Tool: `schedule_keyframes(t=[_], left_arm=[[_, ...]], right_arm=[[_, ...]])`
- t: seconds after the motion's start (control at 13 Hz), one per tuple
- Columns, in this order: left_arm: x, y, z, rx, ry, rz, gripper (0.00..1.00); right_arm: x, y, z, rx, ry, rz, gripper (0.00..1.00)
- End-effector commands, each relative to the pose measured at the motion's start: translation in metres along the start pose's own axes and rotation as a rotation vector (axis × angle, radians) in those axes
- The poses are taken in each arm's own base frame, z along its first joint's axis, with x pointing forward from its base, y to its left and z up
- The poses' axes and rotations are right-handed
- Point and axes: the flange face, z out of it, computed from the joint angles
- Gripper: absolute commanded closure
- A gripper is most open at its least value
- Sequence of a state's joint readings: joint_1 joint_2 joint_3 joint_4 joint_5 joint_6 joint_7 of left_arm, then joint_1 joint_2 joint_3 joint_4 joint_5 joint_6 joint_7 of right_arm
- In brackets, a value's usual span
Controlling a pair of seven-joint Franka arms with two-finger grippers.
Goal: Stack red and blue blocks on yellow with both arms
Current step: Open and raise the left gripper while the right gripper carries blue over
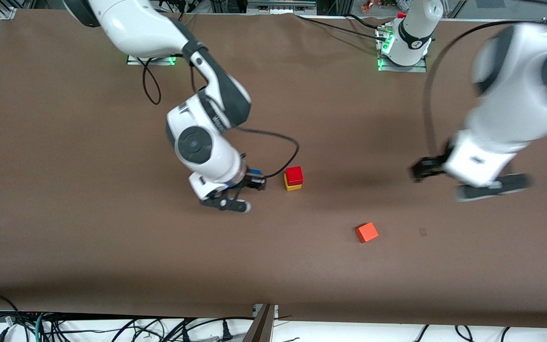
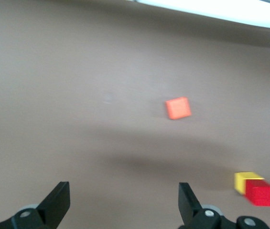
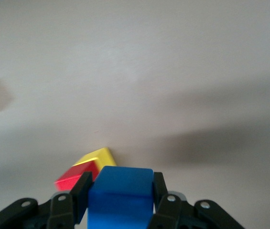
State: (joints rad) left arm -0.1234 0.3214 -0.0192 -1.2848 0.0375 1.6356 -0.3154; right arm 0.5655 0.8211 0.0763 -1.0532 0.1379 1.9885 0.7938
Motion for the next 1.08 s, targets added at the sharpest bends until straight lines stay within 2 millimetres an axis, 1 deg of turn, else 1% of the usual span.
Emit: schedule_keyframes(t=[0.0,0.08,0.15,0.31,0.54,0.62,0.69,0.77,0.85,1.0], left_arm=[[-0.014,-0.048,-0.012,0.0,-0.045,0.093,0.0],[-0.016,-0.058,-0.014,0.004,-0.047,0.089,0.0],[-0.017,-0.062,-0.006,0.012,-0.065,0.086,0.0],[-0.018,-0.071,0.004,0.014,-0.087,0.078,0.0],[-0.016,-0.078,0.009,0.015,-0.102,0.065,0.0],[-0.015,-0.086,0.006,0.011,-0.102,0.062,0.0],[-0.013,-0.1,0.006,0.004,-0.099,0.066,0.0],[-0.013,-0.109,0.007,0.0,-0.101,0.071,0.0],[-0.018,-0.108,0.004,-0.001,-0.101,0.075,0.0],[-0.019,-0.112,0.007,-0.005,-0.103,0.07,0.0]], right_arm=[[-0.024,-0.032,0.0,0.078,0.027,0.081,0.62],[-0.036,-0.046,0.006,0.105,0.041,0.1,0.62],[-0.045,-0.057,0.014,0.129,0.055,0.115,0.62],[-0.052,-0.067,0.026,0.166,0.076,0.129,0.61],[-0.05,-0.067,0.032,0.178,0.093,0.123,0.6],[-0.05,-0.067,0.033,0.173,0.094,0.121,0.6],[-0.052,-0.067,0.035,0.162,0.093,0.114,0.6],[-0.055,-0.068,0.037,0.15,0.096,0.103,0.6],[-0.056,-0.066,0.038,0.127,0.1,0.091,0.6],[-0.06,-0.067,0.04,0.11,0.101,0.081,0.6]])
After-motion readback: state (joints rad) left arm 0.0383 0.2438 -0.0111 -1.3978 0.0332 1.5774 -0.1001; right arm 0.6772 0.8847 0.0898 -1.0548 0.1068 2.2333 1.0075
